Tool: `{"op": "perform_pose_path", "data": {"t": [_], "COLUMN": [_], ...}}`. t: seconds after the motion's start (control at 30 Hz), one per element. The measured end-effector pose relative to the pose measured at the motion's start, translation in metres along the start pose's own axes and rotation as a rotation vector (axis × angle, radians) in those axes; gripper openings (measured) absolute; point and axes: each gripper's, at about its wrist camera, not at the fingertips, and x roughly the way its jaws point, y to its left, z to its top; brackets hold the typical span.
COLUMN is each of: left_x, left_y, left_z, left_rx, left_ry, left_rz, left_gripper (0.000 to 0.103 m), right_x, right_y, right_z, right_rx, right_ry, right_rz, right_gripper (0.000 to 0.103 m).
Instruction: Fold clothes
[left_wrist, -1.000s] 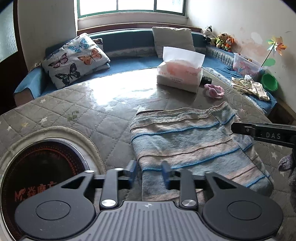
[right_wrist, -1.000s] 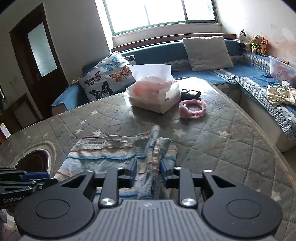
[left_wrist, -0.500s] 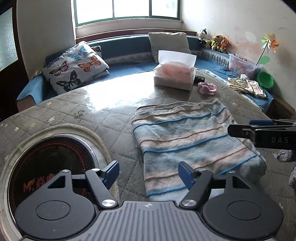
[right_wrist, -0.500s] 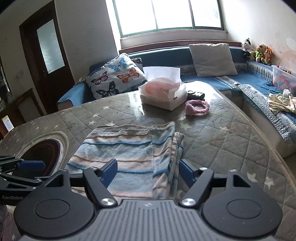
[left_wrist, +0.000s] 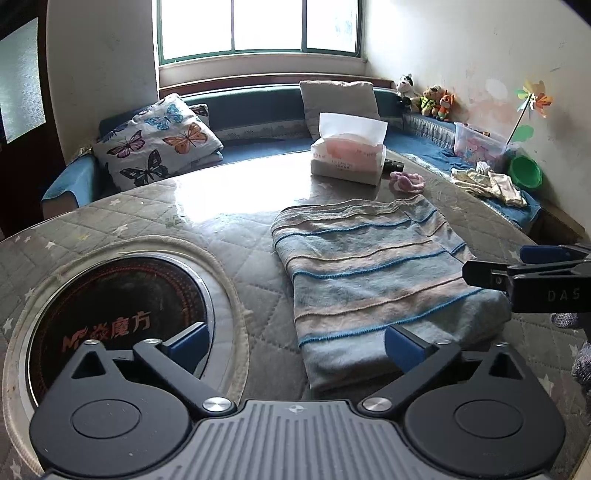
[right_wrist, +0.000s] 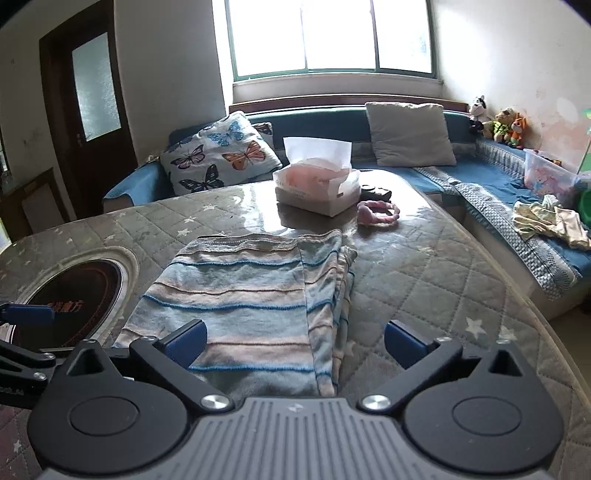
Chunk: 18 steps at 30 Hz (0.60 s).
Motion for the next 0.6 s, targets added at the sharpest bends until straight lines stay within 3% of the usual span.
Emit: {"op": "perform_pose_path", "data": {"t": [0.23, 0.6], "left_x": [-0.019, -0.04], "left_y": [-0.006, -0.003], "left_z": [-0.014, -0.041], "left_rx": [0.034, 0.039], "left_ry": [-0.041, -0.022], "left_rz": [-0.016, 0.0], "left_gripper": [0.103, 0.103], "right_x": [-0.015, -0.046], "right_y": [0.007, 0.019], "right_z": [-0.015, -0.041], "right_rx": [0.02, 0.067], "right_ry": [-0.02, -0.06], "right_rz": [-0.047, -0.05], "right_gripper": [0.103, 0.103]}}
